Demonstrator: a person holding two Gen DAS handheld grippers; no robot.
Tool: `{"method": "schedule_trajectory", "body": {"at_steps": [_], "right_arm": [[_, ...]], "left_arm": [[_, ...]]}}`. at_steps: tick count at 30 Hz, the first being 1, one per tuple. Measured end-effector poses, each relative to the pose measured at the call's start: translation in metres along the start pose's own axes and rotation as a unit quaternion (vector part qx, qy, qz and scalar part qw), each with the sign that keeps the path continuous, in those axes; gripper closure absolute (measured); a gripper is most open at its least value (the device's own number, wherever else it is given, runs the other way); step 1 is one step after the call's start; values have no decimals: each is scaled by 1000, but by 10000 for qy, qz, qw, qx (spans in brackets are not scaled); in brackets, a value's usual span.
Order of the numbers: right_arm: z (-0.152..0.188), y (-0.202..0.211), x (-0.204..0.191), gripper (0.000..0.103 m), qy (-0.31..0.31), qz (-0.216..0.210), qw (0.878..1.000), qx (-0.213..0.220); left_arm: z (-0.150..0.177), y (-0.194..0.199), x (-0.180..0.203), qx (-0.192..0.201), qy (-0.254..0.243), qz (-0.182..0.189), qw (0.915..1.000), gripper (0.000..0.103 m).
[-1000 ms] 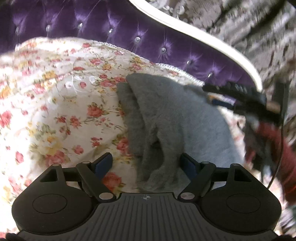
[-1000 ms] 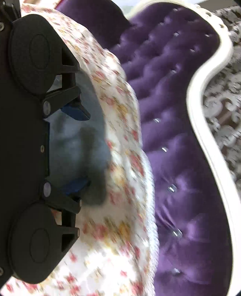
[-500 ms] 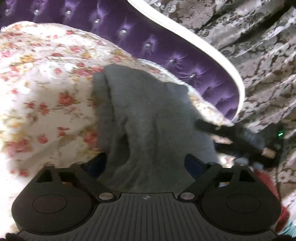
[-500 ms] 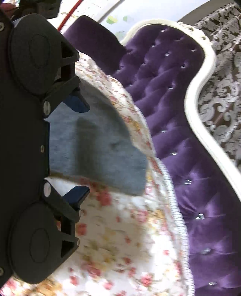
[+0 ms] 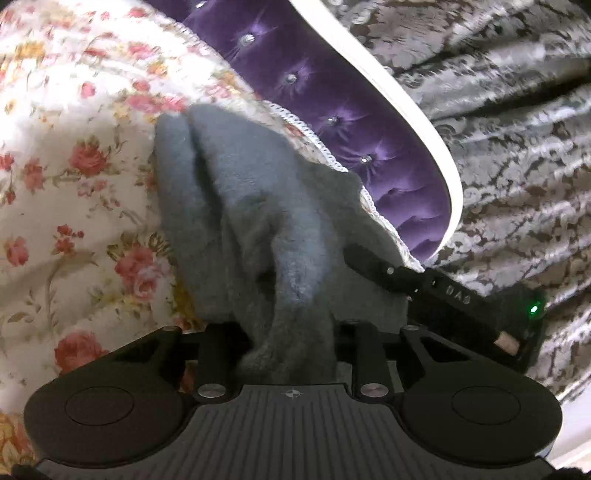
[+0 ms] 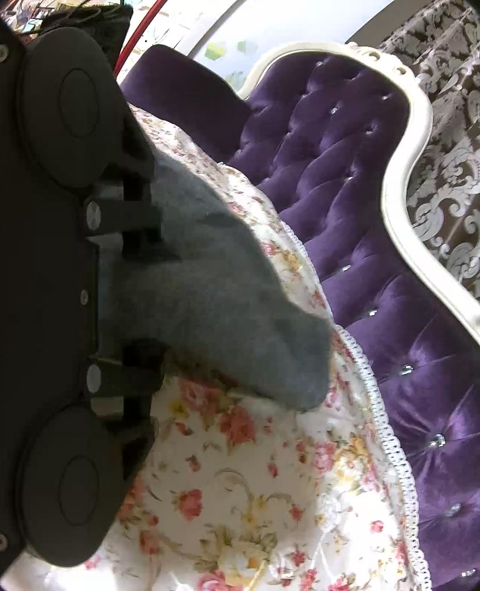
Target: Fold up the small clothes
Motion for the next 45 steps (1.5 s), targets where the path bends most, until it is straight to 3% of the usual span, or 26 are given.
{"method": "schedule_trajectory", "body": {"at_steps": [9, 21, 28, 33, 36, 39, 42, 45], "right_arm": [[2, 58, -32, 60, 198, 36, 9998, -31], [86, 178, -25, 60, 6, 88, 9999, -90], [134, 220, -23, 60, -53, 131, 9998, -165], [152, 231, -19, 55, 15, 438, 9990, -71], [158, 237, -14, 46, 208, 815, 9964, 94], [159, 246, -9, 46, 344, 1125, 9928, 241], [159, 253, -6, 45, 398, 1357, 9893, 348], [159, 267, -13, 40, 508, 1419, 9866, 619]], "left_arm": [[31, 43, 49, -293, -49, 342, 9990, 77], [139, 115, 90, -615, -310, 588, 9959, 77], [191, 148, 89, -640, -397, 437, 9962, 77], [208, 160, 81, -497, -808, -27, 9955, 72], [214, 172, 81, -309, -1167, -168, 9925, 71], [217, 189, 83, -174, -1587, -425, 9863, 67], [217, 211, 95, 99, -2009, -694, 9771, 67], [208, 235, 118, 638, -2525, -805, 9621, 67]]}}
Point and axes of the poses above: each gripper's, at about its wrist camera, not at the fingertips, and y roughly against the way its jaws point, x to its right, z to its underside, the point moved 2 cm from there along -y, roughly the way its jaws point, and after that the axes turned 10 degrees about x, right-handed, at the moved point
